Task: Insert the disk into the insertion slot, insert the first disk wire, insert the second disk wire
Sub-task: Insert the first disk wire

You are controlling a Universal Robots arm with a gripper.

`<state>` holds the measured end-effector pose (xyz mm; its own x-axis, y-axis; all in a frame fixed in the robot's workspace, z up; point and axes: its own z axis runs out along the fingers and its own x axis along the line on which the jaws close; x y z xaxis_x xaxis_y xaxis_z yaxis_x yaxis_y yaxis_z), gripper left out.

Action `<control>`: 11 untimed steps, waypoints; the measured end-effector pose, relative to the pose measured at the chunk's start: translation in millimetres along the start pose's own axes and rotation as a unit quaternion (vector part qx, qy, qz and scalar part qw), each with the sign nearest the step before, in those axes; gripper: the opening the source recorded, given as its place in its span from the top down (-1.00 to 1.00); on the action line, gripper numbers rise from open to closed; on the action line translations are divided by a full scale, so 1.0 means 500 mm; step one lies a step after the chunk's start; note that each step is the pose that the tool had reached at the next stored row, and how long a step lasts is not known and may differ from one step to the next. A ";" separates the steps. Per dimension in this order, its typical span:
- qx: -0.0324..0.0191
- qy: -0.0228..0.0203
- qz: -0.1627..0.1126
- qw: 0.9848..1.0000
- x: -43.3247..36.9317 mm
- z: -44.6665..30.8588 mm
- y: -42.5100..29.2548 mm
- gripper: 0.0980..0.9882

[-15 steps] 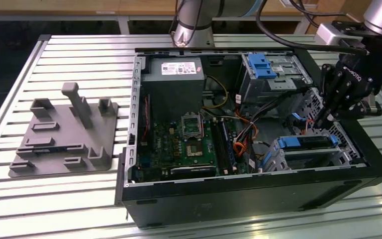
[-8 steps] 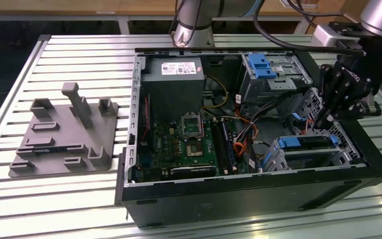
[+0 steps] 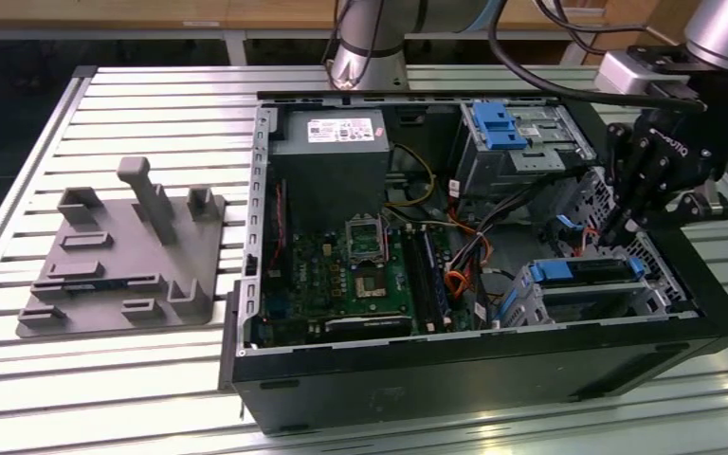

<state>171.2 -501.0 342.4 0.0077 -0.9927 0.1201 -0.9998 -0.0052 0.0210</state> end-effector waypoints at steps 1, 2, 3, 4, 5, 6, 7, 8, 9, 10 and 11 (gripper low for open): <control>0.001 0.000 -0.005 1.000 -0.001 0.000 0.000 0.85; 0.001 0.000 -0.007 1.000 -0.001 0.000 0.000 0.85; 0.001 0.000 -0.007 1.000 -0.001 0.000 0.000 0.85; 0.001 0.000 -0.007 1.000 -0.001 0.000 0.000 0.85; 0.001 0.000 -0.007 1.000 -0.001 0.000 0.000 0.85; 0.001 0.000 -0.007 1.000 -0.002 0.000 0.001 0.85; 0.002 0.000 -0.007 1.000 -0.002 0.000 0.004 0.85; 0.002 0.000 -0.007 1.000 -0.002 0.000 0.008 0.85; 0.004 0.000 -0.007 1.000 -0.002 0.000 0.013 0.85; 0.004 0.000 -0.006 1.000 -0.002 0.000 0.017 0.85; 0.005 0.000 -0.006 1.000 -0.001 0.000 0.017 0.85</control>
<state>162.5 -500.5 342.4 0.0204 -0.9925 0.1208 -0.9997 -0.0190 0.0128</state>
